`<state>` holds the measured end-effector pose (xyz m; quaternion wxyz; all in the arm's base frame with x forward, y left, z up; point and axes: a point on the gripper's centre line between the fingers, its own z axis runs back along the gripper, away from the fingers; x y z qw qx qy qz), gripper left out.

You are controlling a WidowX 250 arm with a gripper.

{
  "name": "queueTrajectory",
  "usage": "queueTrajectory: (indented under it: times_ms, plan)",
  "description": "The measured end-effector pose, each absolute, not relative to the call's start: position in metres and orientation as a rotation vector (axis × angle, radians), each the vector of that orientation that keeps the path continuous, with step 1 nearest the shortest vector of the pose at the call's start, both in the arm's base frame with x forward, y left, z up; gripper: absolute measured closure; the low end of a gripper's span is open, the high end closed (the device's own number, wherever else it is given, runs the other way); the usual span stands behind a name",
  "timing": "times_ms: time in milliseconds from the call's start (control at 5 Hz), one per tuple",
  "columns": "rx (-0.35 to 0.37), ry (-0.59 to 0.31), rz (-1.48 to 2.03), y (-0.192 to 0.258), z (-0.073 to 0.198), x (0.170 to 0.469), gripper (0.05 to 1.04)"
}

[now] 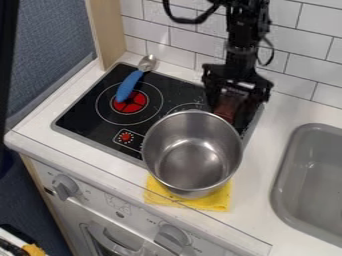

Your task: Put the brown object above the silver pot

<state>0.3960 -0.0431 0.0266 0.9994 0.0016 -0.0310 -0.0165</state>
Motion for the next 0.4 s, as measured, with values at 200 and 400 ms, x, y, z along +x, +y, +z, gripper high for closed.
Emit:
queueTrajectory:
  times_ms: [200, 400]
  plan:
    - [-0.032, -0.119, -0.048, -0.0482, 0.0692, 0.4035, 0.083]
    - [-0.041, -0.123, -0.074, -0.0490, 0.0782, 0.4022, 0.083]
